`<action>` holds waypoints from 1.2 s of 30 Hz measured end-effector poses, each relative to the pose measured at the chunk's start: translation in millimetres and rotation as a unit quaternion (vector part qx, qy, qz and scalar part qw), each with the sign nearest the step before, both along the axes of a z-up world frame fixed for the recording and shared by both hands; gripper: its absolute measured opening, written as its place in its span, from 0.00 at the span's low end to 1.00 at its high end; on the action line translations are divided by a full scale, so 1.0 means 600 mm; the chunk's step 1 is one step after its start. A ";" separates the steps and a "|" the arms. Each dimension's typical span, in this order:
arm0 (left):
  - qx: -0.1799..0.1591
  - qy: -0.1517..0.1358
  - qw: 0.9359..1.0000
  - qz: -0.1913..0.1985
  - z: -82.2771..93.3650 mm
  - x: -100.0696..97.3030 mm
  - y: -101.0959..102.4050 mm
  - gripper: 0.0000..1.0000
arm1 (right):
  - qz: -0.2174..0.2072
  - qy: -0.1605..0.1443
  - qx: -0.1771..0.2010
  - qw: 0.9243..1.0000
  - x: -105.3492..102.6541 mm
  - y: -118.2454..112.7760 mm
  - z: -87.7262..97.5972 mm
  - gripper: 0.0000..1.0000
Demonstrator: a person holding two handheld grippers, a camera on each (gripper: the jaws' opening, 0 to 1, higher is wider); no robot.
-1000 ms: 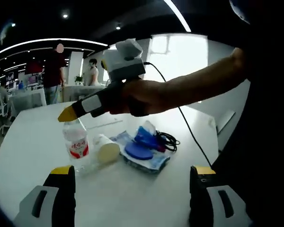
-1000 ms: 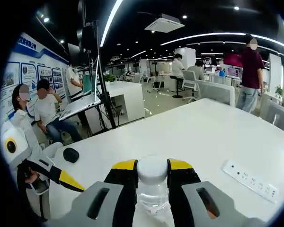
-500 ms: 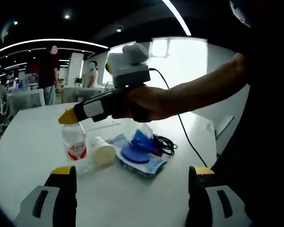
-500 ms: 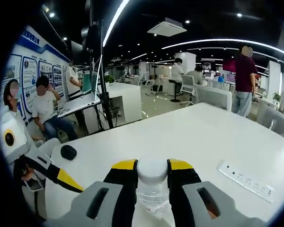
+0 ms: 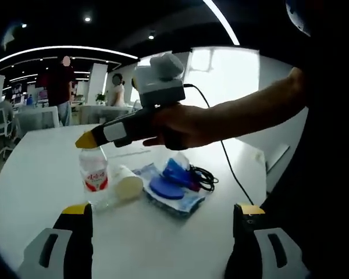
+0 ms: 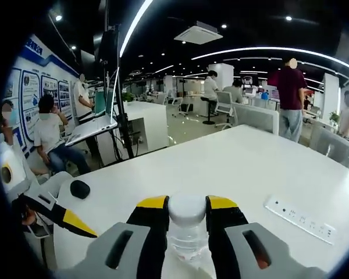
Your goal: Arrange the tabletop items into an orderly group along one side of the table until the central work area is clear of visible clutter.
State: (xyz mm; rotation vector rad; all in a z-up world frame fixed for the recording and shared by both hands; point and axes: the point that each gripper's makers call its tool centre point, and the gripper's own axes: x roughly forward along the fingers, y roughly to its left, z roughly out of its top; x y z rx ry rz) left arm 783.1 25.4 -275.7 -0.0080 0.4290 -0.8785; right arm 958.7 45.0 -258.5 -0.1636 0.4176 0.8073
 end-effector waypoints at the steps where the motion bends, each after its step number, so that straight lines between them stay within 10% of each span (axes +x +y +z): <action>1: 0.000 0.001 1.000 0.001 0.000 0.000 0.001 0.99 | 0.003 -0.001 -0.001 1.000 0.000 -0.001 0.003 0.20; 16: 0.000 0.014 1.000 0.005 -0.006 -0.005 -0.011 0.99 | -0.022 0.001 -0.007 1.000 -0.025 -0.086 0.006 0.43; 36: 0.019 0.028 0.999 0.026 -0.021 0.006 -0.009 0.99 | -0.046 0.022 -0.095 0.994 -0.076 -0.188 -0.098 0.42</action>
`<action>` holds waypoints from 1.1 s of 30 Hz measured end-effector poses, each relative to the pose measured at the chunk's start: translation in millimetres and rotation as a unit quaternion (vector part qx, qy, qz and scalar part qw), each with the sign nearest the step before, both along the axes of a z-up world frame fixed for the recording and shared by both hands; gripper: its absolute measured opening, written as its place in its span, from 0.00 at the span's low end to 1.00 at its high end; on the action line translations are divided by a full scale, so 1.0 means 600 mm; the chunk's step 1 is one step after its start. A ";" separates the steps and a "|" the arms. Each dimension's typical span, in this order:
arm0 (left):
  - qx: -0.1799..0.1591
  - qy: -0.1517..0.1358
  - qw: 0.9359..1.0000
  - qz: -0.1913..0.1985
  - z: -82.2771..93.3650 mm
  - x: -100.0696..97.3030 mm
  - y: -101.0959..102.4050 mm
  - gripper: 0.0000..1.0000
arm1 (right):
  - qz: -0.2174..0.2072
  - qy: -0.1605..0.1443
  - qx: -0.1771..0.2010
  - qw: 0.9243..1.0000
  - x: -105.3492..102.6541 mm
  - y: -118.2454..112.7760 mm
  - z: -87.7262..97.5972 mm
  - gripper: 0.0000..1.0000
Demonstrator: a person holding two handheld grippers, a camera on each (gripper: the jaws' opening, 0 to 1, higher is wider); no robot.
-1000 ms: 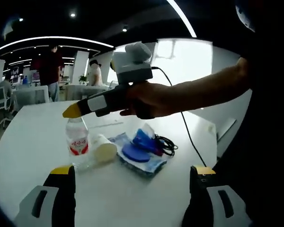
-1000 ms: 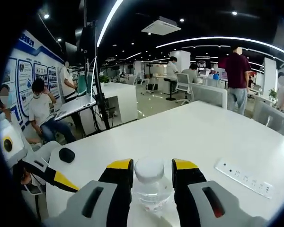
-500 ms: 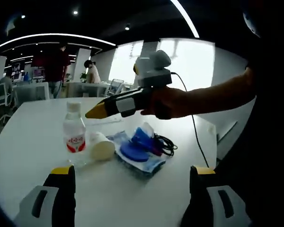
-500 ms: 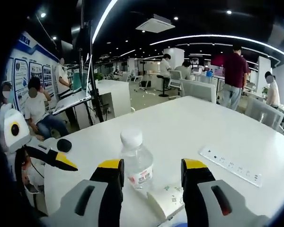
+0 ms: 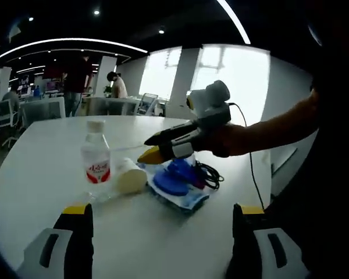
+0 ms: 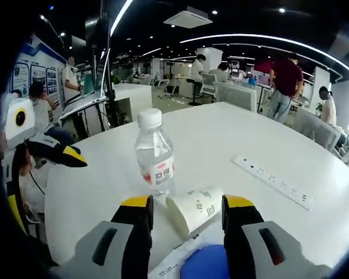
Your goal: Arrange the tabletop items into an orderly group along one side of the table until the central work area is clear of visible clutter.
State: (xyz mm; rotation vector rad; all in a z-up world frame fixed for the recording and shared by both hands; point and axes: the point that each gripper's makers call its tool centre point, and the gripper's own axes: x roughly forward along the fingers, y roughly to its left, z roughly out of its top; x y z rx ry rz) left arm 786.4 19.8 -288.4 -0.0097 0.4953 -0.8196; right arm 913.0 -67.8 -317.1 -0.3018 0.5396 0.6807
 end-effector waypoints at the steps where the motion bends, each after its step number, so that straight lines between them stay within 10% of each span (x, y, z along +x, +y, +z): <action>1: 0.003 -0.001 1.000 0.000 0.002 0.001 -0.002 0.99 | 0.006 0.000 -0.014 1.000 -0.005 0.000 -0.005 0.41; 9: 0.017 -0.003 1.000 -0.004 0.006 0.006 -0.013 0.98 | -0.033 0.012 -0.052 0.998 0.002 -0.023 -0.065 0.25; 22: 0.019 0.004 1.000 -0.007 0.000 0.014 -0.022 0.93 | -0.073 0.035 -0.030 0.996 0.005 -0.019 -0.088 0.14; 33: 0.024 0.009 1.000 -0.004 -0.007 0.013 -0.018 0.91 | -0.091 -0.005 -0.047 0.995 0.018 -0.039 -0.073 0.00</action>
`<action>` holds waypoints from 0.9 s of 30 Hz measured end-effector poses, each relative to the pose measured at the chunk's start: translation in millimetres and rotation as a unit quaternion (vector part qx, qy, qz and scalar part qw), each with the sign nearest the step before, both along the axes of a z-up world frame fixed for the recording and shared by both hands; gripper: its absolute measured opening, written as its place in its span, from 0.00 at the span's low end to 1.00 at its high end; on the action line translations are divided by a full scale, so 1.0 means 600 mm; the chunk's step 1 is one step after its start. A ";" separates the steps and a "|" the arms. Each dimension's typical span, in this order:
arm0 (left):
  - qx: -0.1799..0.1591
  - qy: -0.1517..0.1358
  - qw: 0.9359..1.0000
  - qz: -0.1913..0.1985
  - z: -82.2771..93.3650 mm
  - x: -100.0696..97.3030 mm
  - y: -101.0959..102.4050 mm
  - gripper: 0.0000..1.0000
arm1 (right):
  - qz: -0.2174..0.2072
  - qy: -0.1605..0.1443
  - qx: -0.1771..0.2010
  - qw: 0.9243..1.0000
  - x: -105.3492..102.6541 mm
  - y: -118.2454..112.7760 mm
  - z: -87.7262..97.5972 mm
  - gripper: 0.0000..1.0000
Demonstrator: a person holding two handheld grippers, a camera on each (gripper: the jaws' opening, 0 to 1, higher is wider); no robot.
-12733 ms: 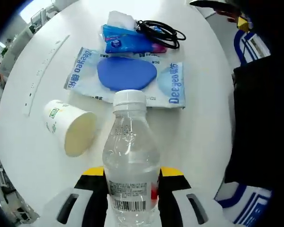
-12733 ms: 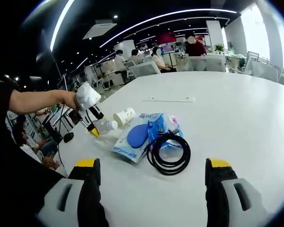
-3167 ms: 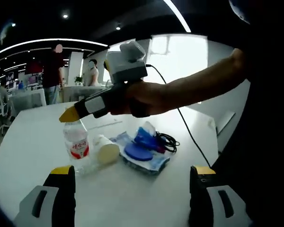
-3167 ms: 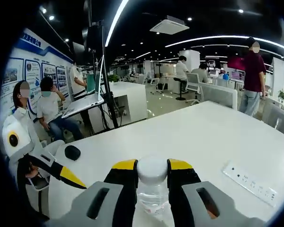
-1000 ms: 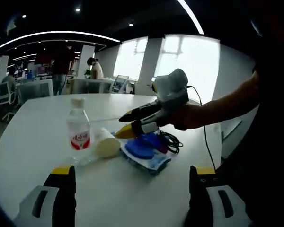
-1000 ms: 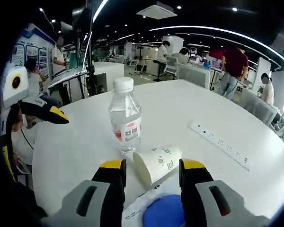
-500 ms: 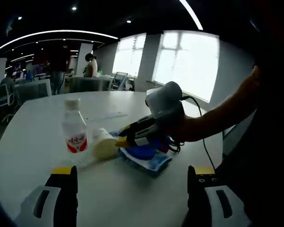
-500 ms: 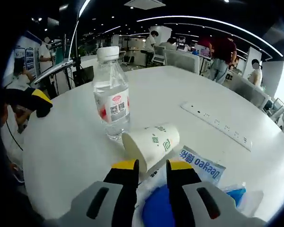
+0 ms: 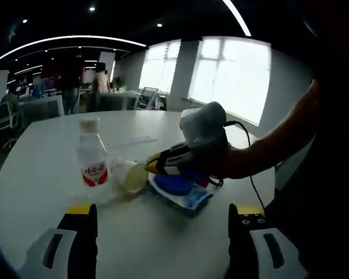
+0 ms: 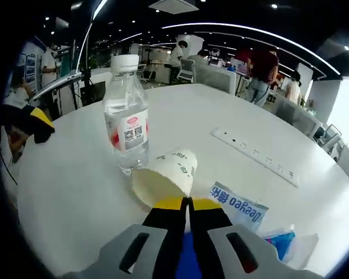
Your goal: Arrange the tabletop items into an orderly group along one side of the table until the central work area is clear of visible clutter.
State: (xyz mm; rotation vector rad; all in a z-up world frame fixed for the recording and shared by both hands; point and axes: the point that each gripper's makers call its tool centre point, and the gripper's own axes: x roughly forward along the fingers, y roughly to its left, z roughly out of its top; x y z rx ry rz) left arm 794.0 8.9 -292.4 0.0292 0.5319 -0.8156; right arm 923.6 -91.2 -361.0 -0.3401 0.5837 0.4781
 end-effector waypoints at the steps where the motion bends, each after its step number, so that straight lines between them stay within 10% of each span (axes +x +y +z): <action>1: 0.000 0.000 1.000 0.000 0.000 0.000 0.000 0.91 | -0.003 -0.001 0.005 1.000 0.000 -0.002 0.002 0.00; 16: 0.000 -0.015 1.000 -0.003 0.008 0.003 0.002 0.91 | -0.030 0.014 0.099 0.994 0.001 -0.021 0.066 0.00; 27: 0.002 -0.025 1.000 -0.008 0.019 -0.006 -0.001 0.91 | -0.078 0.087 0.204 0.972 -0.016 -0.010 0.101 0.00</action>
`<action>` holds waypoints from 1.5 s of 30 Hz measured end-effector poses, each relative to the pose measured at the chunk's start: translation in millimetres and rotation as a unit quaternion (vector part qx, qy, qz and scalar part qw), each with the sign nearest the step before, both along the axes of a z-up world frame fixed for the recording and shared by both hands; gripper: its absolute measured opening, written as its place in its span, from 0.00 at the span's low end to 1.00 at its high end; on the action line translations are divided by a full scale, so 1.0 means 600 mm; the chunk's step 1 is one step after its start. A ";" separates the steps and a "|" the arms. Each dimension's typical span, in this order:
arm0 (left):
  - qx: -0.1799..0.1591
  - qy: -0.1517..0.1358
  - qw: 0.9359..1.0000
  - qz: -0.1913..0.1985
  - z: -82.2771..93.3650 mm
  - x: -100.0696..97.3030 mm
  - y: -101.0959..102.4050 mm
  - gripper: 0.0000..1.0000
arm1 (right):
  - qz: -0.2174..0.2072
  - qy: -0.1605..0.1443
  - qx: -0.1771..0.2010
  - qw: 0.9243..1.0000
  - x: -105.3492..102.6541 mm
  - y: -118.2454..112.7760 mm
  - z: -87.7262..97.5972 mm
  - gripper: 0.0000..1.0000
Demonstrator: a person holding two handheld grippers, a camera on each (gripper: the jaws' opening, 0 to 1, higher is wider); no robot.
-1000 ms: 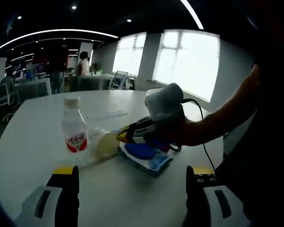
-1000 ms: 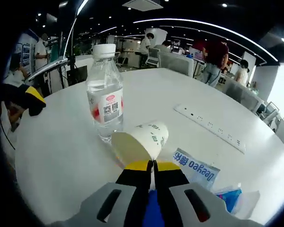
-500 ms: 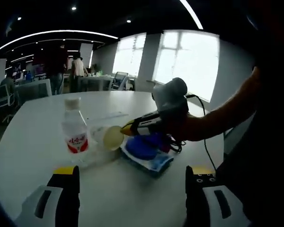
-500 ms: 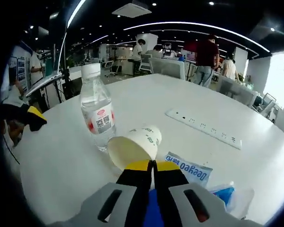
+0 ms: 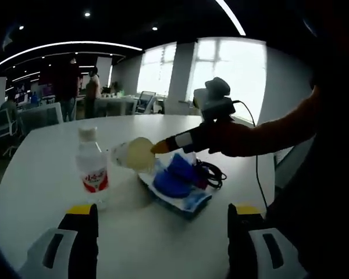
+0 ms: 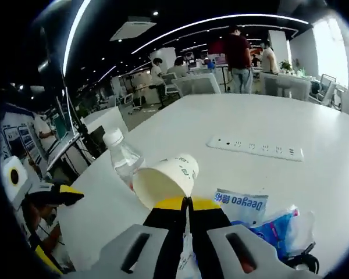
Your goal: Arrange the tabletop items into an orderly group along one side of the table until the central work area is clear of visible clutter.
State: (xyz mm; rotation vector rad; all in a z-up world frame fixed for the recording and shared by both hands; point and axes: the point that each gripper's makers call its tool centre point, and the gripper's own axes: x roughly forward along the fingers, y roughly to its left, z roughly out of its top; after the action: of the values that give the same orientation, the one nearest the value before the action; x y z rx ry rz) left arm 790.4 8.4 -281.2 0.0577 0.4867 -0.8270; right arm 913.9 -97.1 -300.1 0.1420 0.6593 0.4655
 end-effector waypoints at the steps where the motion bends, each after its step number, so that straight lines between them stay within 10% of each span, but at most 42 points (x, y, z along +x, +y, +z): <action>1: 0.000 -0.001 1.000 -0.001 0.001 -0.002 -0.001 0.90 | -0.001 0.007 0.005 1.000 -0.004 0.003 0.001 0.00; 18: 0.011 -0.015 1.000 -0.004 0.006 -0.026 0.006 0.89 | -0.040 0.164 0.068 0.983 -0.034 -0.001 -0.011 0.00; 28: 0.016 -0.021 1.000 0.002 0.006 -0.043 0.006 0.88 | -0.063 0.258 0.099 0.959 -0.052 0.003 -0.041 0.00; 45: 0.024 -0.013 1.000 0.008 -0.003 -0.074 0.004 0.87 | -0.101 0.325 0.136 0.931 -0.043 0.028 -0.063 0.00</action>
State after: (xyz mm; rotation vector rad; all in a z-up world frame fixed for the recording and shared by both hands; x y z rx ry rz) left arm 746.3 10.9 -282.8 0.1094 0.4816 -0.7986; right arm 888.4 -80.5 -338.2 0.6403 1.2146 0.3027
